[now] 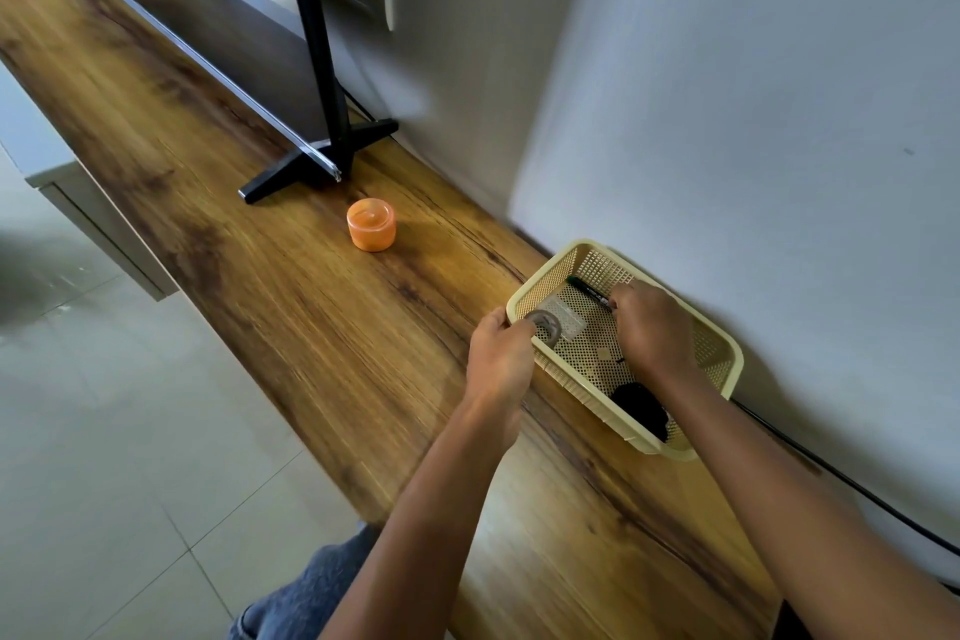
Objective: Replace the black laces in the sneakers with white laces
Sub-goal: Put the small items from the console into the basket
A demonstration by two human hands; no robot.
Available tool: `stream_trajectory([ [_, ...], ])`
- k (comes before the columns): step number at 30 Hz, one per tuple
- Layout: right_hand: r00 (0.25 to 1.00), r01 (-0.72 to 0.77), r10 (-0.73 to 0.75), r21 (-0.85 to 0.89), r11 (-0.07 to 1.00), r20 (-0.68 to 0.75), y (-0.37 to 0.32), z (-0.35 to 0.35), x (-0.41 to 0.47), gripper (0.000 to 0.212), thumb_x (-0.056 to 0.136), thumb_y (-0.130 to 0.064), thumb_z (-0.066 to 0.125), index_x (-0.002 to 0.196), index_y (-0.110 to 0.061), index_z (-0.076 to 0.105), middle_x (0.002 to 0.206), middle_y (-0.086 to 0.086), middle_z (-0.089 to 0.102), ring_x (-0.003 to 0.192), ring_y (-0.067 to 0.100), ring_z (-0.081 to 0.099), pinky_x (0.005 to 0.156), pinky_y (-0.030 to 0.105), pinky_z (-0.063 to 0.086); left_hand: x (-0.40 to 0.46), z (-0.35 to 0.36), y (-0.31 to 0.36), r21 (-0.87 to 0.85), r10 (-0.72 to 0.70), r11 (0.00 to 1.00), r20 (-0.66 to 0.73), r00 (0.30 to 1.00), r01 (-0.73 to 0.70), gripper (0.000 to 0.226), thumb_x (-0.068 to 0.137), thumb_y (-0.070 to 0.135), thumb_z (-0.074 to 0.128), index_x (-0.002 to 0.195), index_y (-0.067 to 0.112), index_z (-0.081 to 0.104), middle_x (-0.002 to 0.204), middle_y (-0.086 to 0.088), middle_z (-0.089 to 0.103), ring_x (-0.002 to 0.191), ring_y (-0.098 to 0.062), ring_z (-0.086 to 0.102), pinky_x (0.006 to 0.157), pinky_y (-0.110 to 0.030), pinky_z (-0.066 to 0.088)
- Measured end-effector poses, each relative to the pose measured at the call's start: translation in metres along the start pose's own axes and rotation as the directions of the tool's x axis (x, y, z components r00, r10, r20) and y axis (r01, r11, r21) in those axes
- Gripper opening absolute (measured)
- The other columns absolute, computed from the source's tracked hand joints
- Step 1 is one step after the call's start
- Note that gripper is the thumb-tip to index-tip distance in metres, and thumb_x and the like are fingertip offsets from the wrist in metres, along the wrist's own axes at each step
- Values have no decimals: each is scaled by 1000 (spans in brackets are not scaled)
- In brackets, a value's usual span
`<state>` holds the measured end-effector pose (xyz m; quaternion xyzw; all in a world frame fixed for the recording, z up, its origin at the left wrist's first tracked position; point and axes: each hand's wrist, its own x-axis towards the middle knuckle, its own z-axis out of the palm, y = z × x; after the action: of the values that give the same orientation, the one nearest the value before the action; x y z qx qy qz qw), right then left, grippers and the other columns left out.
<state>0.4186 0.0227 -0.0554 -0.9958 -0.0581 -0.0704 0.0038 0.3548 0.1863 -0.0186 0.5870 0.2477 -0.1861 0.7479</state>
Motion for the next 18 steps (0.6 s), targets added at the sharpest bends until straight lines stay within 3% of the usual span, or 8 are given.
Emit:
stream_trajectory([
  [3,1000,2,-2,-31,1000,3,-1,-2,-1,14,85,6,49,77,3,61,72,17,59,59,28,51,45,23,10,-2,0,2,1,3,1000,-2,1000,-3,29,101,17,41,121,18,61,111,-2,70,110,-17,61,95,-30,46],
  [6,999,-28,30,-79,996,13,-3,-4,-2,15,85,6,47,76,-3,56,75,14,58,60,22,39,45,25,9,-3,1,2,0,2,1000,1,1000,-2,26,100,16,41,111,19,64,105,-4,72,106,-20,64,101,-39,47],
  [9,998,-63,65,-97,993,20,-2,1,-1,17,85,6,46,76,-6,53,77,11,59,61,22,41,44,26,12,-6,1,4,-4,3,1000,2,1000,-3,25,101,16,41,113,18,63,106,-4,71,107,-19,64,103,-41,46],
  [11,992,-122,120,-55,991,-27,1,4,1,16,86,3,47,76,-6,55,77,10,61,61,24,46,44,25,18,-7,1,5,-1,3,1000,2,1000,-3,25,101,16,41,114,19,62,108,-3,71,107,-19,63,102,-41,46],
  [14,970,-185,195,80,979,-145,-2,-3,2,13,90,-5,52,84,-7,63,80,7,65,65,25,57,51,25,35,-10,1,10,-40,-5,999,-17,1000,5,21,102,13,40,104,25,58,110,2,67,105,-10,60,93,-25,45],
  [15,961,-178,202,138,974,-189,-6,-8,2,12,90,-8,54,87,-8,65,83,7,67,68,25,60,53,25,36,-13,1,12,-55,-11,998,-29,1000,10,22,102,13,40,114,23,55,120,4,61,111,-8,56,95,-23,41],
  [17,953,-116,180,255,960,-245,-18,-22,5,10,90,-10,57,92,-9,67,87,6,68,73,24,62,57,24,37,-13,0,13,-98,-9,995,-71,997,2,44,102,13,38,146,17,35,148,3,41,134,-13,40,110,-29,30],
  [18,955,-66,149,307,949,-255,-26,-28,7,9,90,-10,59,93,-10,67,88,6,68,75,23,63,59,24,39,-12,-1,13,-126,-3,992,-120,993,-12,50,102,13,38,151,18,27,154,3,32,139,-15,33,112,-31,26],
])
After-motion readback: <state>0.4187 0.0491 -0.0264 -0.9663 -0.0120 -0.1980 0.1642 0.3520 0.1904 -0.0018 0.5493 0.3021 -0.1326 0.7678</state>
